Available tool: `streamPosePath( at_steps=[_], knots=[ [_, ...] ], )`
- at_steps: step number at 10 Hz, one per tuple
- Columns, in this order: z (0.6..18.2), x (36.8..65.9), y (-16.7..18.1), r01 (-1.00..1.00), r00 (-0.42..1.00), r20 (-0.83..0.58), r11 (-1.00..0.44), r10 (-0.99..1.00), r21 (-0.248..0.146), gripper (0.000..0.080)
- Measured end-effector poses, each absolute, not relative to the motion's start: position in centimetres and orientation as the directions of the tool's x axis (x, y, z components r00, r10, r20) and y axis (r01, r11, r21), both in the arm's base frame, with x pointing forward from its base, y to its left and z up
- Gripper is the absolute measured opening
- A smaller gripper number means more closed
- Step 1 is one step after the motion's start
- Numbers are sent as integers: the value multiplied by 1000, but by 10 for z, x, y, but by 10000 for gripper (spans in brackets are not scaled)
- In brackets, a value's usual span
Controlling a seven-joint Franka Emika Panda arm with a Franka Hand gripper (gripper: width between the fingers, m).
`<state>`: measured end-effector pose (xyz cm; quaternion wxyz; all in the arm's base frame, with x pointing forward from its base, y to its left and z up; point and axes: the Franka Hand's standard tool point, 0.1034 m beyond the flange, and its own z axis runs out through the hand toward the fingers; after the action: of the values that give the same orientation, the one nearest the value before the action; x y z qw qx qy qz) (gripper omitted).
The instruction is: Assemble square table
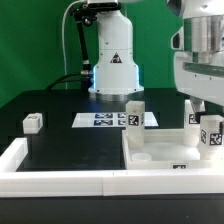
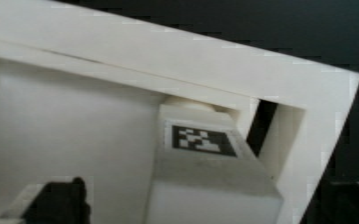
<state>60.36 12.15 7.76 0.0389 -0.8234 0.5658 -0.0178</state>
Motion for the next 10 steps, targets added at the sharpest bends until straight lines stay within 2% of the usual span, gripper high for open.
streamPosePath(
  at_steps=[6,10],
  knots=[
    [78,605,119,-582,810,37,-809,-586,-80,649],
    [77,605,118,-322,944,63,-945,-325,-56,649]
  ],
)
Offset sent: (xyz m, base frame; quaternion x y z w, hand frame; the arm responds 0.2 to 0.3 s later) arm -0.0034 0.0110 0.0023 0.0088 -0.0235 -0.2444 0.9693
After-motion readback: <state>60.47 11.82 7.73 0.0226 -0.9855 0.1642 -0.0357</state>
